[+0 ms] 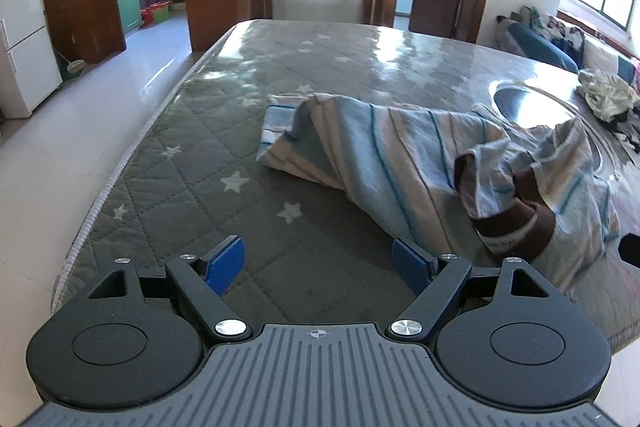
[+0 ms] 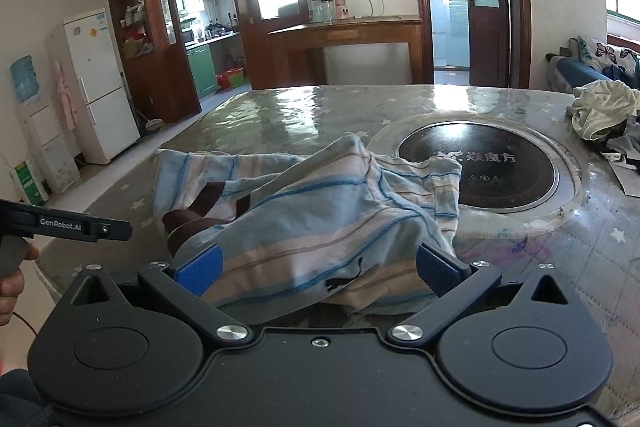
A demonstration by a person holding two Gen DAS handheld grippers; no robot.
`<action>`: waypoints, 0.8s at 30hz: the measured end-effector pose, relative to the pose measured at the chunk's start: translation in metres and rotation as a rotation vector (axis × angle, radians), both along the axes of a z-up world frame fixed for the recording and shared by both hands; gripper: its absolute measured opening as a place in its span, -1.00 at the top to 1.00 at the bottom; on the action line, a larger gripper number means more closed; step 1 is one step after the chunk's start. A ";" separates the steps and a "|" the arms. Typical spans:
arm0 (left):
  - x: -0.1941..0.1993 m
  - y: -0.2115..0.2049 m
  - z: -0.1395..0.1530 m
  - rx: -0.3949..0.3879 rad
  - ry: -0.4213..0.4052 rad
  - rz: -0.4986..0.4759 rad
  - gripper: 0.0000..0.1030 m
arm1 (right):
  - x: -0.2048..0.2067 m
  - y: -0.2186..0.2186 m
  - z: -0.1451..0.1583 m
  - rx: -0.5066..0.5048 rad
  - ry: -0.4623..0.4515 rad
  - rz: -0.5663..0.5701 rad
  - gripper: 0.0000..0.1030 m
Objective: Fold clothes
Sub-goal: 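Approach the crumpled striped cloth with both tools open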
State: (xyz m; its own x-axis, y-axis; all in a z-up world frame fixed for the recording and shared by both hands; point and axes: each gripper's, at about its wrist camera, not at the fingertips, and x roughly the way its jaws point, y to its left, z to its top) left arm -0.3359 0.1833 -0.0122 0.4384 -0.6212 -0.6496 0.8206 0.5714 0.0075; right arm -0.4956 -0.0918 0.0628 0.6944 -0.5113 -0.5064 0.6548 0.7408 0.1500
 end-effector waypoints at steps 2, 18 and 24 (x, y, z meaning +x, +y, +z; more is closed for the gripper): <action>0.000 -0.006 -0.002 0.003 0.002 -0.008 -0.59 | 0.000 0.005 0.000 -0.008 0.002 0.000 -1.00; -0.001 -0.045 -0.005 0.041 0.017 -0.045 -0.59 | 0.003 0.033 -0.004 -0.007 -0.006 0.000 -1.00; 0.010 -0.063 -0.005 0.058 0.021 -0.053 -0.59 | 0.004 0.038 -0.005 -0.004 -0.002 0.009 -1.00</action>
